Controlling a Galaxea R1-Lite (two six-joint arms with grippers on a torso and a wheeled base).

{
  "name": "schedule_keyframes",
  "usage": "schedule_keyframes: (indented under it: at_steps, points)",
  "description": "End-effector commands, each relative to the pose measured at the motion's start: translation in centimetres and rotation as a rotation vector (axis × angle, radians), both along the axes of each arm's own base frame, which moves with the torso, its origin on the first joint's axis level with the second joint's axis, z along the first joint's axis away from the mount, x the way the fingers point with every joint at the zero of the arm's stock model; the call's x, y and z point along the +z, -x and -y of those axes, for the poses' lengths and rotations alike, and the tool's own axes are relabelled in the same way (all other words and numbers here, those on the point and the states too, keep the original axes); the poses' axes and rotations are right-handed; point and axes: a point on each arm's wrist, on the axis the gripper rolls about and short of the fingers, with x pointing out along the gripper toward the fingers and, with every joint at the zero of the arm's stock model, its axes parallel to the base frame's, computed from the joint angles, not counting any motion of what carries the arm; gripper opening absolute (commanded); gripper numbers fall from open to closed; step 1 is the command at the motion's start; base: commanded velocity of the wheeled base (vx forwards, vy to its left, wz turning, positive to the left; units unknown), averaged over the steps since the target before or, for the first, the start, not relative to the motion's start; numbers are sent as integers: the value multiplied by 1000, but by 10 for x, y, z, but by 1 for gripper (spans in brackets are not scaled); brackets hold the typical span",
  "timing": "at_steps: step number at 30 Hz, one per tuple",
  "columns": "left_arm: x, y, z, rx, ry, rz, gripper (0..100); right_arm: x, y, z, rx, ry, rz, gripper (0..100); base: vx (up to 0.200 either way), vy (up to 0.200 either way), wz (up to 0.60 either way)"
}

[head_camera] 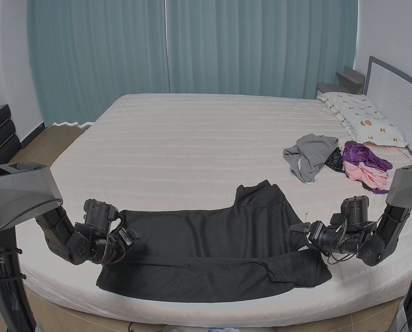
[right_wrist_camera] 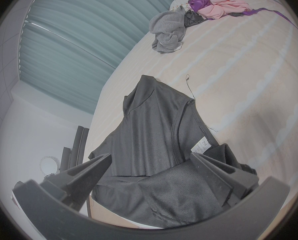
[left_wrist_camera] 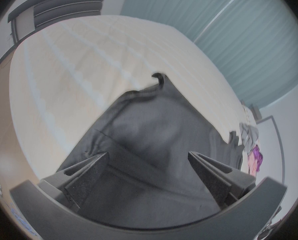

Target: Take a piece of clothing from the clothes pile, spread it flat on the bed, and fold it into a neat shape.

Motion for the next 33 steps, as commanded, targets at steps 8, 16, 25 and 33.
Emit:
schedule_keyframes:
  at_steps: [8, 16, 25, 33]
  points:
    - [17, -22, -40, 180, 92, 192, 100, -1, 0, 0, 1, 1, -3, 100, 0, 0, 0]
    - [24, -5, -46, 30, 194, 154, 100, -1, 0, 0, 1, 1, -3, 100, 0, 0, 0]
    - [5, 12, -45, -105, 100, 33, 100, -1, 0, 0, 1, 1, -3, 100, 0, 0, 0]
    - [0, 14, -44, -126, 66, 14, 100, -1, 0, 0, 0, 1, -3, 100, 0, 0, 0]
